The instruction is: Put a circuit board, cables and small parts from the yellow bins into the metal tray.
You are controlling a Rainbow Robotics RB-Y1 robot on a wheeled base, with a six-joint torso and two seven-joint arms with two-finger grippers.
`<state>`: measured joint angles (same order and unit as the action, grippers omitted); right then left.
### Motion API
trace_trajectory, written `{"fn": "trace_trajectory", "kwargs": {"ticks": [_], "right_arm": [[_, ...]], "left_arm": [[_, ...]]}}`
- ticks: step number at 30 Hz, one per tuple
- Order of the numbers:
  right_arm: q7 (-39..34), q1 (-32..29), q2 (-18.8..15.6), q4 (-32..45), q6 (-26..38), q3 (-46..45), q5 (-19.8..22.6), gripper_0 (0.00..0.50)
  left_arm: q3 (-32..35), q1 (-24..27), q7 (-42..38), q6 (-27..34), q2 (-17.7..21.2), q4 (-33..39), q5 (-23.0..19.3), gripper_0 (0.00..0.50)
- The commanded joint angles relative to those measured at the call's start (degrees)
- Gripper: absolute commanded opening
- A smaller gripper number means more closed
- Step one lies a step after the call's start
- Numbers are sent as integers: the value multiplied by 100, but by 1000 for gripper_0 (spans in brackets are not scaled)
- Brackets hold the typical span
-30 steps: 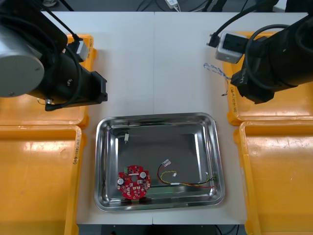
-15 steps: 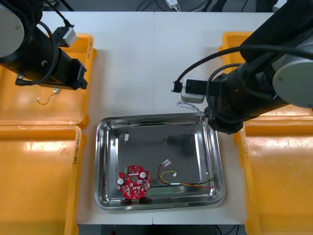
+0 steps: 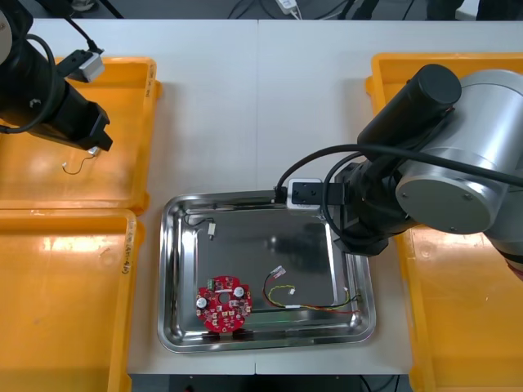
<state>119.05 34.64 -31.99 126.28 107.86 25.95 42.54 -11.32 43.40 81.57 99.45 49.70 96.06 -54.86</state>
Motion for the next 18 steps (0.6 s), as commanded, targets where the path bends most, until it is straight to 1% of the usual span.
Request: {"fn": "trace_trajectory", "kwargs": {"ticks": [1,5,8,11,13,16,18], "right_arm": [[267,-72,351,-51,-160,112,-124,0],[355,-72,527,-226,-257,147,-282,0],[399,-72,562,-349,-442,261,-414,0],[461,-72,562,-473,-688,437,-668,0],[496,-72,580,-596,-837,490,-756,0],[549,-89,598,-736,-978,499,-765,0],[593,-98,598,-842,-1101,516,-765,0]], "left_arm": [[210,292,579,-215,286,-307,178,500],[201,283,1089,-470,286,-659,231,500],[201,283,1405,-655,277,-896,257,500],[201,283,1695,-875,277,-1168,283,500],[201,292,1862,-980,269,-1318,283,500],[201,292,2003,-1112,251,-1494,275,500],[86,283,2029,-1314,216,-1599,301,500]]}}
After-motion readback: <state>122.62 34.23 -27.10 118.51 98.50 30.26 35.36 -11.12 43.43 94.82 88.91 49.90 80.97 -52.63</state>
